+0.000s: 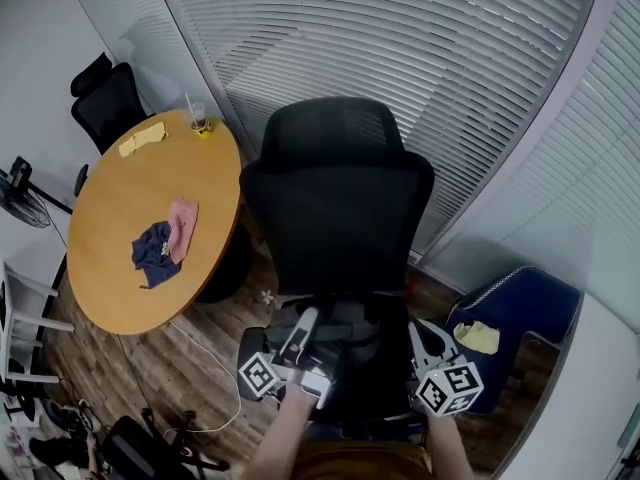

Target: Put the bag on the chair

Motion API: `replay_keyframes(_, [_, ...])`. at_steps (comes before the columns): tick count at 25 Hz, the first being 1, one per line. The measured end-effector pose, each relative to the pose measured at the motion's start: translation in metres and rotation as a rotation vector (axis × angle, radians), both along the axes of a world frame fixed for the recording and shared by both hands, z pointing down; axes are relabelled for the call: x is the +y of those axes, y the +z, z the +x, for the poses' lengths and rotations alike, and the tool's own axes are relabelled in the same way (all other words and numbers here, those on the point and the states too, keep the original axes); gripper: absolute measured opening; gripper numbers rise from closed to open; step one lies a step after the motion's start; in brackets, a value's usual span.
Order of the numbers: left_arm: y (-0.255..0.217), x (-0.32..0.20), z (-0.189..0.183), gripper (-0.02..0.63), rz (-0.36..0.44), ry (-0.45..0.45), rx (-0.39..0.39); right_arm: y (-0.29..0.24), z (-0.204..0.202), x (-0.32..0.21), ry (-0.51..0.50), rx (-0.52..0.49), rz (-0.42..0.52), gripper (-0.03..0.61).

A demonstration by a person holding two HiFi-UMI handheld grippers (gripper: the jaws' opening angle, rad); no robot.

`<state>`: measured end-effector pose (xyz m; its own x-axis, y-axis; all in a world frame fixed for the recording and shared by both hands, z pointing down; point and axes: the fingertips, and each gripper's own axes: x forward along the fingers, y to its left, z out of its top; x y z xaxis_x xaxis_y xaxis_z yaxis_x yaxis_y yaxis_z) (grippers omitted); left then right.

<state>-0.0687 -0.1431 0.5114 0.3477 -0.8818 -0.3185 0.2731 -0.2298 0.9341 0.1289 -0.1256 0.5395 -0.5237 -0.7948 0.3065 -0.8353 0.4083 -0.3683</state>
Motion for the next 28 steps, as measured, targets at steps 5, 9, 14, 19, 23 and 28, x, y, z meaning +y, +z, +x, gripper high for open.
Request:
replay_keyframes(5, [0.014,-0.006,0.002,0.021,-0.032,-0.008,0.006,0.011,0.005,-0.007,-0.002,0.000,-0.019,0.011])
replay_keyframes(9, [0.027,-0.013,0.005,0.023,-0.058,-0.009,-0.006,0.018,0.008,-0.016,-0.005,0.004,-0.034,0.011])
replay_keyframes(14, [0.032,-0.027,0.006,0.021,-0.059,-0.021,-0.007,0.024,0.011,-0.029,-0.014,0.012,-0.055,0.011])
replay_keyframes(19, [0.035,-0.040,0.011,0.021,-0.056,-0.020,-0.006,0.028,0.007,-0.042,-0.037,0.013,-0.060,0.011])
replay_keyframes(23, [0.039,-0.050,0.018,0.022,-0.059,-0.010,-0.022,0.030,0.005,-0.050,-0.044,0.014,-0.065,0.011])
replay_keyframes(28, [0.045,-0.058,0.020,0.021,-0.062,-0.015,-0.032,0.034,0.010,-0.053,-0.033,0.015,-0.072,0.011])
